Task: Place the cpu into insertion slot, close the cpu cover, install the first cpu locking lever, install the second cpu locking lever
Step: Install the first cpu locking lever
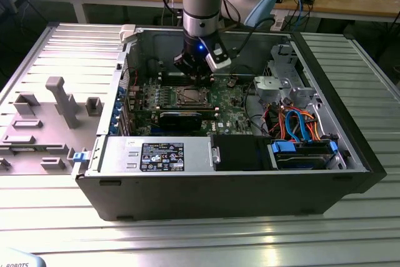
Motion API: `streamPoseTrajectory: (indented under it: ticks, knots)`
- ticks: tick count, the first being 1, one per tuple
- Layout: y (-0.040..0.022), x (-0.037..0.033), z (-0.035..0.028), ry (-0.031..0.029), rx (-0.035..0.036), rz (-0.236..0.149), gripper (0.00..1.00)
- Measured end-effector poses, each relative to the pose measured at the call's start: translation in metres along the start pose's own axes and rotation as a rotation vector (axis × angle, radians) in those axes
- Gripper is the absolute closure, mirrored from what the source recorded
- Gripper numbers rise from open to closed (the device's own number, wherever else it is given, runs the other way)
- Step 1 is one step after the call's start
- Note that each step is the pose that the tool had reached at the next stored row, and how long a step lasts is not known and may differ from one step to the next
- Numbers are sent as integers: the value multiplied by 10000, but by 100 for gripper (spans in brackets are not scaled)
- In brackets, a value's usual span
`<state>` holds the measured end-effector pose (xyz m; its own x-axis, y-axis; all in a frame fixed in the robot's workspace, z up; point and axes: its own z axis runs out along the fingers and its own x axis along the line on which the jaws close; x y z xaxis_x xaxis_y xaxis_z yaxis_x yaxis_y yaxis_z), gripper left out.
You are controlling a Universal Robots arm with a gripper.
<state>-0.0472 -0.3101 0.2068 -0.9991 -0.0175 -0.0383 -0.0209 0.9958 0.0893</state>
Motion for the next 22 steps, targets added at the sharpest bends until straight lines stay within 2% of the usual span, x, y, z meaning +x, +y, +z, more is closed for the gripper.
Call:
streamPoseTrajectory:
  ticks: [10, 22]
  knots:
    - [-3, 1, 30, 1, 0, 1, 89]
    - [-1, 0, 10, 0, -1, 1, 89]
